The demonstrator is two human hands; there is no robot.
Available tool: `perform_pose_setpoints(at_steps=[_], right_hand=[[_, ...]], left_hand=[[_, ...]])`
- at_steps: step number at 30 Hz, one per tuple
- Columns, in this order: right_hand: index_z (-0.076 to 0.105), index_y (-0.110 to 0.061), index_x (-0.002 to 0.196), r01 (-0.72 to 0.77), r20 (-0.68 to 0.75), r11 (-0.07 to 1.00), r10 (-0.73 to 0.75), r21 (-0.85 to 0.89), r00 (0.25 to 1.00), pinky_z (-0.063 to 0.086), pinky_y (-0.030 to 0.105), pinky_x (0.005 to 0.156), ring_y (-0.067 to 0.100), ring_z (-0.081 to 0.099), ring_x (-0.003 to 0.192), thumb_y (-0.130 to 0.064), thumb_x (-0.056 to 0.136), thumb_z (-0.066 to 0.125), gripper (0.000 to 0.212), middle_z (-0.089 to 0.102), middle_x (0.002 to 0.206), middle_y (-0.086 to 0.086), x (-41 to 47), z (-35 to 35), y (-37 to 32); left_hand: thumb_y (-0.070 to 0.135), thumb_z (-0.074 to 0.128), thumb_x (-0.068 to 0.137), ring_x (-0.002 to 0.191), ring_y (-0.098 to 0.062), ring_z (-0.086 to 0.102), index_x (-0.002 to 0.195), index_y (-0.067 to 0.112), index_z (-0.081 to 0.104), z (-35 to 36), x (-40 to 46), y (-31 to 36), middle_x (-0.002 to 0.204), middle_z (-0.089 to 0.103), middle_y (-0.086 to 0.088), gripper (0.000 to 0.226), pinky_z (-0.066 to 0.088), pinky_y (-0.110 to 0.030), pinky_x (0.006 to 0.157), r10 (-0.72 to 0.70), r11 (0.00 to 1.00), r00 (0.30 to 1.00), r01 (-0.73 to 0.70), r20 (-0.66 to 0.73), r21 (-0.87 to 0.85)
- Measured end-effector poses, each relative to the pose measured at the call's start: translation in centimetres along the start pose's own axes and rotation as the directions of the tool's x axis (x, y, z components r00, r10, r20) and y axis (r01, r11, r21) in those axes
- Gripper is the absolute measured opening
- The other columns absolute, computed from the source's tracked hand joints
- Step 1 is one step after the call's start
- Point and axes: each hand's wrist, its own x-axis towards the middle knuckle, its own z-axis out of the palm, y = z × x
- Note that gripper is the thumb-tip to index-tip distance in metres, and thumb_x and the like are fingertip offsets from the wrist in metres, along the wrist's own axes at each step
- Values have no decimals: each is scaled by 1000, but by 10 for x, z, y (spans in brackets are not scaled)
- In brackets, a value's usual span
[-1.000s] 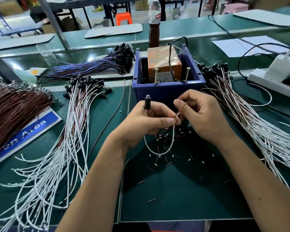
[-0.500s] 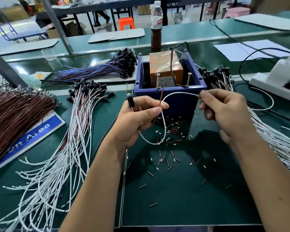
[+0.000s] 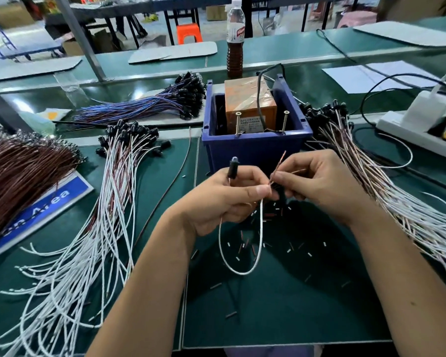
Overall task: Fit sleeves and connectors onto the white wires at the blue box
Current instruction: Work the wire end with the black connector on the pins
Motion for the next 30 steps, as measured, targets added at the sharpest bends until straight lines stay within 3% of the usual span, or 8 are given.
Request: perform_pose_setpoints(at_steps=[3,7,10,13,16,20,23,30], right_hand=[[80,-15,87,-37,33,998,35,53,999,50,21,54,14,62,60,-32,84,78,18,74,73,10,-2,3,-2],[75,-8,92,-117,-132,954,159,278,978,47,21,51,12,56,53,-14,95,72,7,76,76,10,4,3,2],[78,-12,85,-101,-151,925,167,367,974,46,21,49,12,55,51,-20,89,74,10,76,77,12,5,-1,5],[80,-14,86,-84,-78,949,113,304,991,47,22,49,13,58,51,-28,82,78,15,76,78,15,3,2,6],[80,-13,92,-60,-41,977,70,207,997,48,23,49,15,59,53,-30,86,78,18,76,78,15,3,5,7],[77,-11,91,-90,-54,976,103,200,993,47,23,48,15,58,52,-33,86,76,23,75,76,14,3,6,7],[75,-6,90,-140,-48,972,151,190,987,46,22,47,14,57,51,-38,86,74,32,74,73,12,3,8,5],[78,-17,83,-146,-47,971,158,191,986,47,20,50,12,55,53,-21,99,70,18,70,69,8,2,8,1]], left_hand=[[10,61,100,47,-2,32,94,8,64,1,1,0,92,72,-8,7,24,-13,42,34,999,999,-33,-43,20],[8,56,103,44,3,33,100,-2,58,1,2,-1,69,68,7,11,26,-9,42,59,998,996,-58,-61,11],[13,60,101,45,1,29,93,4,66,-1,1,-1,77,64,-4,12,24,-10,42,71,997,996,-71,-57,-7],[16,64,98,45,0,27,92,8,72,0,3,-3,81,56,-15,13,23,-11,41,68,998,994,-67,-87,6],[11,61,101,45,1,31,96,1,67,0,4,-5,74,70,3,13,26,-10,42,47,999,993,-47,-112,-3],[15,66,95,47,-2,32,94,1,69,1,5,-5,81,72,-1,13,26,-12,43,30,999,989,-27,-146,24],[11,62,99,46,0,30,97,-3,65,1,6,-6,68,68,6,15,24,-12,43,38,999,989,-34,-142,31],[11,66,95,47,-1,30,98,0,73,2,7,-7,75,69,5,13,24,-11,43,15,1000,980,-17,-196,-8]])
